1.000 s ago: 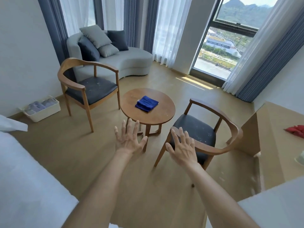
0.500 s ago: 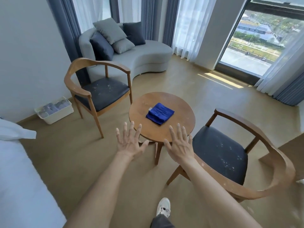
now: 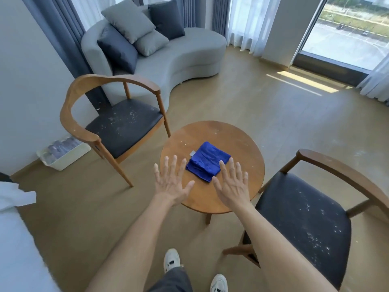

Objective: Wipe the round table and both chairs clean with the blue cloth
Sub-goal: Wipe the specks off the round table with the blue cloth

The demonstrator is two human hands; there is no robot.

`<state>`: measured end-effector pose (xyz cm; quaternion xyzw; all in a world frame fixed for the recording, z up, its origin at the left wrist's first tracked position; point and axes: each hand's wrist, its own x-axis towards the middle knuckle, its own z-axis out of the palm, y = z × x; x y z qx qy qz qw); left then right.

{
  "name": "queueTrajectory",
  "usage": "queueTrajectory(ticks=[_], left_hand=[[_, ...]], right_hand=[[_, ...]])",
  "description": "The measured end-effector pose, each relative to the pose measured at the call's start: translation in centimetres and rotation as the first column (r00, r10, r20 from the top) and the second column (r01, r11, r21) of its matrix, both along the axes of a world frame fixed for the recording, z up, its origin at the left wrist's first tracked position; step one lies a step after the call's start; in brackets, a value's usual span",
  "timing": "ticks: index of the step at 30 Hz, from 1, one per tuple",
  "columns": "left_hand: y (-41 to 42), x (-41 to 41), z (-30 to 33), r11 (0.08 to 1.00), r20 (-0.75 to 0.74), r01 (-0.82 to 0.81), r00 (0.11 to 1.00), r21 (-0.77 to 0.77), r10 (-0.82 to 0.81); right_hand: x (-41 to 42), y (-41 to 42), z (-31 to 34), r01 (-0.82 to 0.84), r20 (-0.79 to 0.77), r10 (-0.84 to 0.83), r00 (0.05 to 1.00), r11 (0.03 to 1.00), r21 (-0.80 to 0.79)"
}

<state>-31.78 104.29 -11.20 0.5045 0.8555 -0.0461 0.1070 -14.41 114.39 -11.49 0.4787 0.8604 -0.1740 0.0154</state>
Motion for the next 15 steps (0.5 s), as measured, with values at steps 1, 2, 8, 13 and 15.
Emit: queueTrajectory(ticks=[1,2,8,13,15], left_hand=[[1.5,-1.0,-0.5,1.0,0.003,0.018,1.0,-0.011,-0.018],[3.0,-2.0,-1.0,0.999,0.007,0.04,0.999,-0.023,-0.04],[14.6,-8.4,-6.0,0.961,0.059,0.266,0.963,-0.071,-0.262],[22.2,-11.9,-10.2,0.872,0.109,0.481,0.875,-0.095,-0.471],[24.3,-12.7,-11.9,0.833,0.119,0.542,0.839,-0.111,-0.53]], right_hand=[[-0.7,1.0,-0.5,0.013,0.002,-0.013,1.0,1.0,-0.011],[-1.4,2.0,-1.2,0.03,0.002,-0.03,1.0,0.999,-0.023],[-5.5,9.0,-5.8,0.246,0.039,-0.243,0.969,0.965,-0.09],[-8.9,12.6,-9.7,0.45,0.113,-0.436,0.893,0.875,-0.18],[-10.1,13.9,-11.4,0.49,0.144,-0.47,0.871,0.85,-0.192]])
